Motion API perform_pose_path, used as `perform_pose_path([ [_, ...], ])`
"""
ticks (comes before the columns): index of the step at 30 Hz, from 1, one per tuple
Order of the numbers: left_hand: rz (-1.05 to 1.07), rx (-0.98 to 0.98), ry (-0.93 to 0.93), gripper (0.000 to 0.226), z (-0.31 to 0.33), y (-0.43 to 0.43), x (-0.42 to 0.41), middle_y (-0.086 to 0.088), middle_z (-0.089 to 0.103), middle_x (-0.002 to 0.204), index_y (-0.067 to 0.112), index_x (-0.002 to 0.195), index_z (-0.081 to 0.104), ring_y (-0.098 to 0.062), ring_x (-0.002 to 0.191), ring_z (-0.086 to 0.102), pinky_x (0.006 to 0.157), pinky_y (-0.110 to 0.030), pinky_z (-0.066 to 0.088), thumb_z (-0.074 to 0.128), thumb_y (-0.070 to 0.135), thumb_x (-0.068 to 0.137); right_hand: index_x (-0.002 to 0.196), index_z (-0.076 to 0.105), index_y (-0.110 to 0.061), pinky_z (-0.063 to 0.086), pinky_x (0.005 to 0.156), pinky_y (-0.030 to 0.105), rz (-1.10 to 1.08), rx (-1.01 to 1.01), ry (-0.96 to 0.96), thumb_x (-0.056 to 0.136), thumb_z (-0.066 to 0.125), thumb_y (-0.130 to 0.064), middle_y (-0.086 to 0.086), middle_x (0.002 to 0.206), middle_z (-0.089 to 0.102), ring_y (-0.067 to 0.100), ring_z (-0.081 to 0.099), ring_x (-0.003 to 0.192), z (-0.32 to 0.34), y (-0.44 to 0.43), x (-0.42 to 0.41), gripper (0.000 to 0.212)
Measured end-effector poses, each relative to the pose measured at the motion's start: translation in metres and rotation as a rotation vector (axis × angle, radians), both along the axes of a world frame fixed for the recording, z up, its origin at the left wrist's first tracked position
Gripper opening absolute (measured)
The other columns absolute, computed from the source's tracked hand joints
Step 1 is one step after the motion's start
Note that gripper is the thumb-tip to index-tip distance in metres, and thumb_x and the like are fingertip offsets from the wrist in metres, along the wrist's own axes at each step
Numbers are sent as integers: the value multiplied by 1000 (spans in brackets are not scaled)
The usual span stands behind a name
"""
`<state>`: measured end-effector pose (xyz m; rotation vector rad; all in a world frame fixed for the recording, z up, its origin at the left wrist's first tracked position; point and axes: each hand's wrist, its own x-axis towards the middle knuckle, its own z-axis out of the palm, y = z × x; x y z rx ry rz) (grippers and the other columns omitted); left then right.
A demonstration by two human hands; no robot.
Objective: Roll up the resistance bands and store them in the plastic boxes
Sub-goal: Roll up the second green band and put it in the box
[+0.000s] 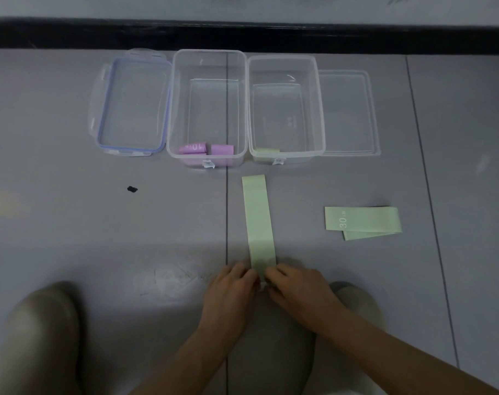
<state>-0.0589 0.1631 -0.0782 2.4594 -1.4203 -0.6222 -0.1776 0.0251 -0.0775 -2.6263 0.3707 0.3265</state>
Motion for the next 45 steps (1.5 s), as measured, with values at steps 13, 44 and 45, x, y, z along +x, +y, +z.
perform_pose_path([
  [13, 13, -71, 52, 9, -7, 4, 4, 6, 61, 84, 26, 89, 62, -16, 71, 57, 58, -28, 45, 68, 33, 86, 91, 59, -25, 51, 52, 38, -168, 21, -10, 95, 40, -46, -4, 87, 59, 18, 57, 78, -12, 4, -7, 29],
  [44, 58, -96, 49, 8, -6, -10, 10, 6, 60, 90, 26, 90, 60, -17, 73, 59, 53, -30, 46, 65, 30, 86, 88, 56, -26, 44, 48, 30, -117, -45, 34, 86, 69, -24, -5, 83, 57, 18, 56, 68, -5, -5, 10, 14],
  [45, 18, -100, 36, 10, -7, -7, 8, 6, 61, 94, 27, 94, 60, -17, 77, 60, 54, -30, 47, 65, 31, 87, 92, 56, -27, 47, 51, 32, -124, -23, 40, 89, 66, -25, -5, 85, 58, 19, 57, 70, -4, -4, 9, 10],
])
